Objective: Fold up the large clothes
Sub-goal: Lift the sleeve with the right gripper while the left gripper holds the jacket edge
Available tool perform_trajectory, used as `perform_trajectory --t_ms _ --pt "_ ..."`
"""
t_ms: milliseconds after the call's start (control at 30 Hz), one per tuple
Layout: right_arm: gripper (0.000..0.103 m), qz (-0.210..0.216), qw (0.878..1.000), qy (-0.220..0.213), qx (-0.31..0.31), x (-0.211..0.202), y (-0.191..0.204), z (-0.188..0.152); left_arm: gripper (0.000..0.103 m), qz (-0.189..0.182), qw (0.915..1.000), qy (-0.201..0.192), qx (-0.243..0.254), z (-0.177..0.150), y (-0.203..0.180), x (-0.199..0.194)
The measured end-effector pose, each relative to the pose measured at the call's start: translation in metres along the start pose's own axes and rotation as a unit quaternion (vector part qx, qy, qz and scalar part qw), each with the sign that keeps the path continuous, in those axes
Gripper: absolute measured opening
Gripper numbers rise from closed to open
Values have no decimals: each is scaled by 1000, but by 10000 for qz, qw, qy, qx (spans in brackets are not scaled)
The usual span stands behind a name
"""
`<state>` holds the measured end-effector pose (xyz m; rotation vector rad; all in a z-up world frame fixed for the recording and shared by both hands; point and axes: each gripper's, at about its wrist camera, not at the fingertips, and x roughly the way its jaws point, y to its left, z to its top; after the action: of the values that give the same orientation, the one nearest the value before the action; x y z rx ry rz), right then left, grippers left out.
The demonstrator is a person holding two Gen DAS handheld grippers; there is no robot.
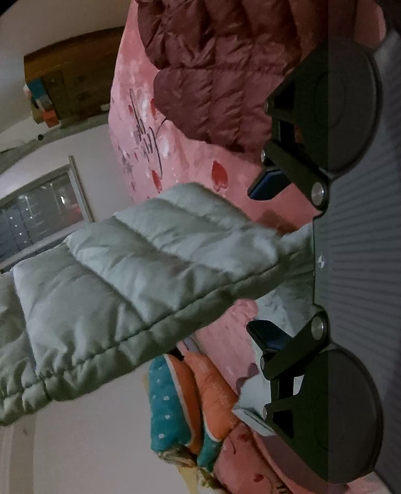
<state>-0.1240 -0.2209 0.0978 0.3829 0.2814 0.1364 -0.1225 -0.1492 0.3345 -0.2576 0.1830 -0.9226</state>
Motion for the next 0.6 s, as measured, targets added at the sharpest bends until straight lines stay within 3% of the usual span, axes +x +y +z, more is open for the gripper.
perform_trajectory --t_ms 100,133,200,300,433,600 --pt "101 -194 9997 -72 133 5 -3 5 1 84 9999 -26 -113 -1 11 -10" --pt "93 -352 9992 -35 174 9 -7 7 1 124 9998 -36 -143 -2 16 -13" --pt "51 -609 9977 133 273 18 -15 6 1 240 9994 -43 -259 -4 28 -19" --pt "33 -1022 9934 248 467 26 -31 6 1 494 9970 9 -588 -15 59 -27" --pt "22 -1595 9865 41 371 11 -47 14 1 1139 9869 88 -1142 -48 114 -36" --pt "22 -2233 9747 -129 23 -6 -65 19 1 1812 9618 390 -2012 -110 185 -41"
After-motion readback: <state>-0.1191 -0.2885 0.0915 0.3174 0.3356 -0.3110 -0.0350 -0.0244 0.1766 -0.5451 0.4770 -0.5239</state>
